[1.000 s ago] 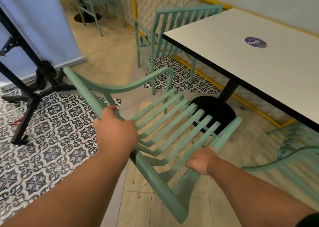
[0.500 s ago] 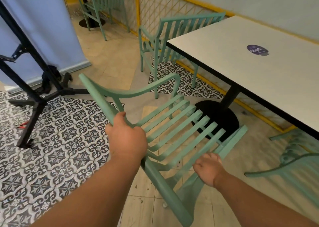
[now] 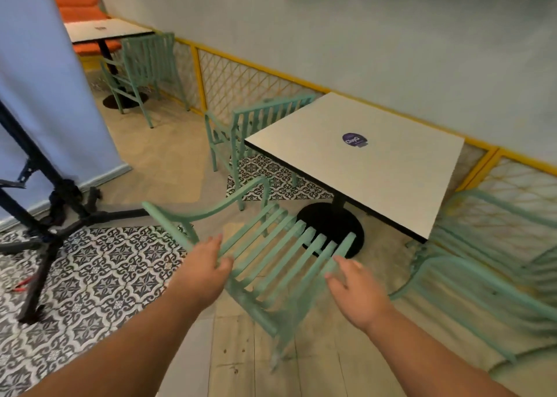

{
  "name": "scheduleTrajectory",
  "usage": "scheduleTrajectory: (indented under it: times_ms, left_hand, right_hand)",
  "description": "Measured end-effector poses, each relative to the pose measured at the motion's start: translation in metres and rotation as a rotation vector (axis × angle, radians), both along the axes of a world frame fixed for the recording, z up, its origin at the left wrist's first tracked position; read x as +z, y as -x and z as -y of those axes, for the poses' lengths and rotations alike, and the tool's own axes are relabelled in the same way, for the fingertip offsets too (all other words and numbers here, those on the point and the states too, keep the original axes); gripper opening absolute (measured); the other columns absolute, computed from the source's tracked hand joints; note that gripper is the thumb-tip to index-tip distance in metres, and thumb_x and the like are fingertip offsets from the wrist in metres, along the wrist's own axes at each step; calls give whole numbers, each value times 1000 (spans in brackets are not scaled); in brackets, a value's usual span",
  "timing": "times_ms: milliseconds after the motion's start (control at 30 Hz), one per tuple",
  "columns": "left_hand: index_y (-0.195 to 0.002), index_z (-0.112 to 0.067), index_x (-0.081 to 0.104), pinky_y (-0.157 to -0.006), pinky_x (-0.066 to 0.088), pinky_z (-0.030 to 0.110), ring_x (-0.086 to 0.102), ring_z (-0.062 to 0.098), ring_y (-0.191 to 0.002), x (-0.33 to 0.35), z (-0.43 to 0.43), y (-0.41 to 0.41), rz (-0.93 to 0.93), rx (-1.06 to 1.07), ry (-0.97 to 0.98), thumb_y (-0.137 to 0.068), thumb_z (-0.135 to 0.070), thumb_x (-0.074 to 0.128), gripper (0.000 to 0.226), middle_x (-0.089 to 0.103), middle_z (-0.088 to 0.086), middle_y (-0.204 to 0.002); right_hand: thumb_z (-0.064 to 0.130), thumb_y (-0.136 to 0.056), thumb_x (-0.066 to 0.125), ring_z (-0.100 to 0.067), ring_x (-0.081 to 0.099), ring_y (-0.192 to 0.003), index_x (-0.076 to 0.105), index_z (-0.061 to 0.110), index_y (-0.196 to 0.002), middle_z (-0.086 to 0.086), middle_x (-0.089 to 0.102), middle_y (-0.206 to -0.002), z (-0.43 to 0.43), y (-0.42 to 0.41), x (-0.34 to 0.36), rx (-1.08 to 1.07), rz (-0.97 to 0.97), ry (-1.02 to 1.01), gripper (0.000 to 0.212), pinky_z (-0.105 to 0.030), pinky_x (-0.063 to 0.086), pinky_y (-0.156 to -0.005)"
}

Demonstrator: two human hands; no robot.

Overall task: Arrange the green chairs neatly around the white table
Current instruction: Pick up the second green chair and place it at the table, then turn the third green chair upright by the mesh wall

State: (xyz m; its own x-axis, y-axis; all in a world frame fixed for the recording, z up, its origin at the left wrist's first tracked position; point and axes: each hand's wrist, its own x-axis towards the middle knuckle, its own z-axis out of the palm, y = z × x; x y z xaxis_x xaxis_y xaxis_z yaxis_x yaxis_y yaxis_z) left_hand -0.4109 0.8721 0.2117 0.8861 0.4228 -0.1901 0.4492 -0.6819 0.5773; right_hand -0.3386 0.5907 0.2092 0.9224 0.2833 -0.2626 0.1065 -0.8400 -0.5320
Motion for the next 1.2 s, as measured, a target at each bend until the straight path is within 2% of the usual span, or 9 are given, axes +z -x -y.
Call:
scheduleTrajectory:
  times_ms: [100, 233, 333, 433, 533, 600, 967, 1200]
  left_hand:
    - [-161, -22, 25, -126, 11, 37, 20, 19, -154, 38, 4, 21, 93, -241, -168, -105, -40, 42, 61, 28, 0, -166]
    - [-161, -22, 22, -126, 14, 37, 20, 20, -154, 76, -7, 40, 94, -382, -306, -101, -48, 34, 67, 26, 0, -167]
    - [-161, -25, 22, -125, 13, 37, 20, 21, -154, 94, -18, 42, 109, -360, -333, -104, -45, 40, 64, 27, -2, -166]
    - [-160, -21, 26, -126, 17, 38, 24, 23, -153, 99, -27, 41, 114, -353, -341, -100, -49, 37, 68, 31, 2, -165]
    - [-160, -19, 28, -125, 17, 35, 25, 21, -152, 107, -37, 42, 117, -299, -332, -104, -40, 44, 61, 32, 3, -164]
    - [-159, -18, 30, -122, 19, 34, 27, 20, -151, 113, -44, 43, 119, -262, -335, -104, -41, 41, 60, 35, 3, -163]
    - [-162, -22, 21, -124, 14, 36, 14, 18, -156, 108, -126, 64, 63, -35, -295, -107, -39, 39, 60, 25, -1, -167]
    - [-162, -21, 19, -124, 13, 34, 14, 18, -156, 92, -254, 64, 40, 2, -298, -107, -39, 38, 60, 24, -1, -168]
  right_hand:
    - [53, -103, 43, -19, 32, -147, 27, 25, -160, -2, 35, -161, 0, 23, 43, 26, 139, 48, 65, -34, 27, -118]
    - [58, -101, 42, -21, 16, -155, 23, 24, -161, 1, 30, -165, -3, 44, 66, 42, 258, 67, 72, -38, 19, -123]
    - [59, -100, 40, -21, 12, -156, 21, 23, -161, 1, 28, -166, -9, 44, 75, 30, 268, 52, 73, -38, 17, -124]
    - [59, -100, 41, -20, 13, -156, 22, 23, -161, 0, 29, -166, -14, 36, 71, 29, 247, 29, 73, -37, 18, -123]
    - [59, -100, 41, -20, 14, -156, 22, 23, -162, 0, 28, -166, -25, 23, 72, 83, 229, 1, 74, -39, 19, -125]
    - [57, -100, 43, -21, 15, -156, 23, 21, -161, -1, 28, -166, -35, 14, 76, 120, 222, -15, 74, -40, 20, -125]
    - [56, -99, 47, -22, 49, -133, 27, 21, -159, -3, 40, -157, -144, -22, 88, 334, 220, 15, 73, -38, 36, -115]
    - [52, -100, 50, -23, 31, -149, 29, 17, -158, -6, 36, -161, -279, -37, 66, 378, 247, 46, 72, -37, 24, -122]
